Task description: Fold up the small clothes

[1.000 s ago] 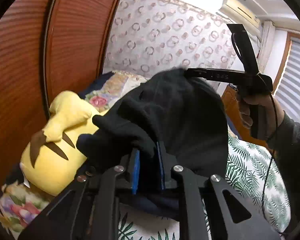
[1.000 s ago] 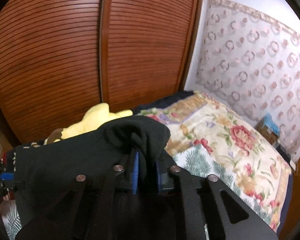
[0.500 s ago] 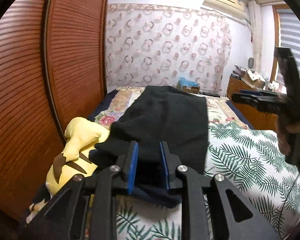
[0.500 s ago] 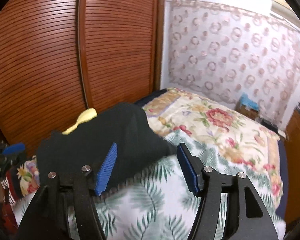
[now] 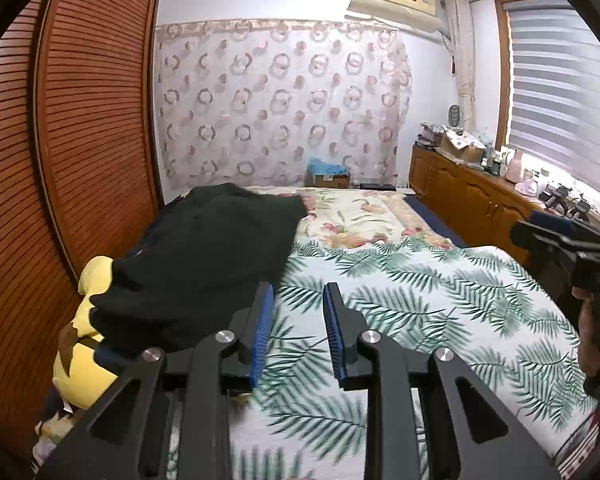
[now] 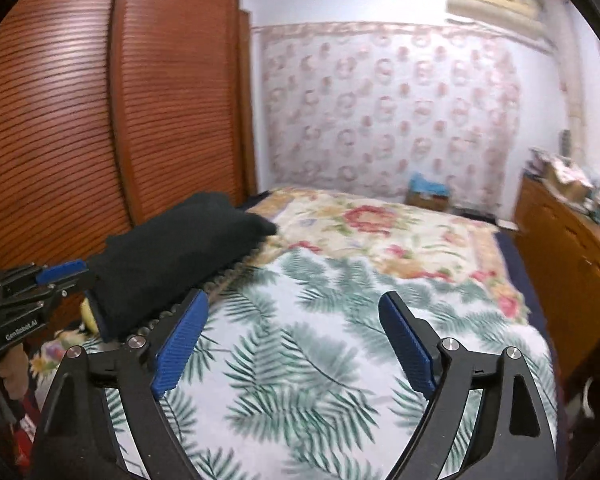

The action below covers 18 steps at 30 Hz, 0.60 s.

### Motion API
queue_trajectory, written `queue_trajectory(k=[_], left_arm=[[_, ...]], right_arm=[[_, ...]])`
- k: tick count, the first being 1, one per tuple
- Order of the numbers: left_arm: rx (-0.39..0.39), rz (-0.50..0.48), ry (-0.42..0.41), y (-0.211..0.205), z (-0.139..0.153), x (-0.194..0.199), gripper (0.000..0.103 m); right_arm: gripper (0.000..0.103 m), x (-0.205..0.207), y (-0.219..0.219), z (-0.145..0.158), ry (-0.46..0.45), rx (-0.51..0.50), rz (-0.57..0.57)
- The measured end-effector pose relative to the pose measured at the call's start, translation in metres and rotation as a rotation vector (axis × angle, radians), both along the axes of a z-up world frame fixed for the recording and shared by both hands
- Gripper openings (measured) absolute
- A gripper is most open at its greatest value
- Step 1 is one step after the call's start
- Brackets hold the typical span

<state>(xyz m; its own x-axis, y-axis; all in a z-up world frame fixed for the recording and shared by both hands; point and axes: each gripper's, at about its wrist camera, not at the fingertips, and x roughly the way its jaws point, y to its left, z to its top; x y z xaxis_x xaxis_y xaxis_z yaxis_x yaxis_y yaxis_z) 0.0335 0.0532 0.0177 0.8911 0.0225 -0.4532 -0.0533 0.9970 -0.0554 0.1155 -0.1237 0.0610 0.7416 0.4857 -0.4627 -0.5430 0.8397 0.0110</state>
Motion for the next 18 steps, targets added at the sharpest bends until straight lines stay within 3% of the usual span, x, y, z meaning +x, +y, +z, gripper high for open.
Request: queue_trajectory(k=[8,18], left_arm=[[0.0,-0.048,-0.034,-0.028,0.024,0.001,0.028],[0.024,-0.045,-0.037,-0.04,0.034,0.002,0.029]], right_arm=[[0.089,-0.04,-0.06,0.007,-0.033,0.031,-0.172],[0.089,-0.058,-0.092,0.013,-0.065,0.062,-0.247]])
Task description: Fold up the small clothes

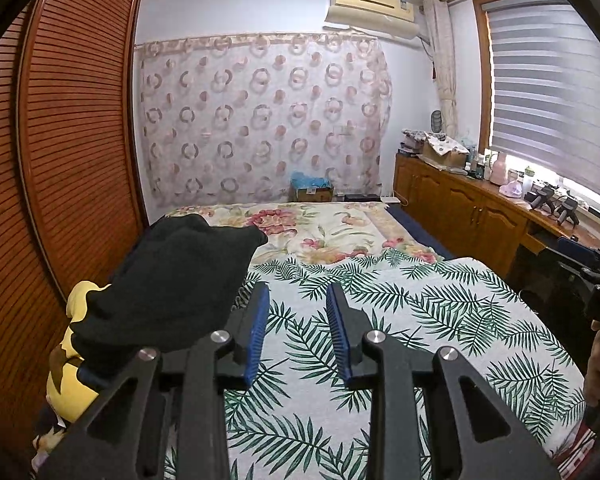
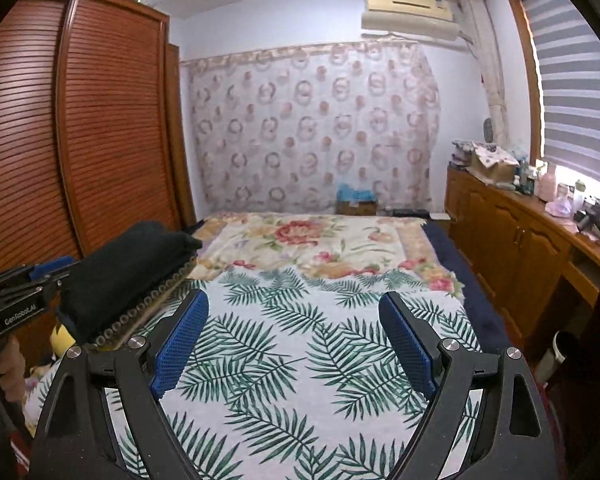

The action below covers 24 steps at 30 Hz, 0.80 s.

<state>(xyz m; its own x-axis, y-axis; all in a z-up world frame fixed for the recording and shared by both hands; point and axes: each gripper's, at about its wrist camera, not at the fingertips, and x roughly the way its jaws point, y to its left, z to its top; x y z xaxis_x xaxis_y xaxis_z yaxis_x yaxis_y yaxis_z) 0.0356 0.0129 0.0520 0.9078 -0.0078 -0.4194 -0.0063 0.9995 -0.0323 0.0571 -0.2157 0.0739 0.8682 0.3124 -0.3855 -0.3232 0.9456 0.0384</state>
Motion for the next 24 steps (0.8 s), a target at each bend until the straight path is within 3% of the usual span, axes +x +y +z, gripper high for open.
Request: queue_trajectory(k=[24], left_arm=[[0.011,0.003,-0.004,-0.002,0.0004,-0.0046,0.03]], right_arm=[[0.089,-0.002,-0.0038,-0.0059,0.004,-0.007,-0.02]])
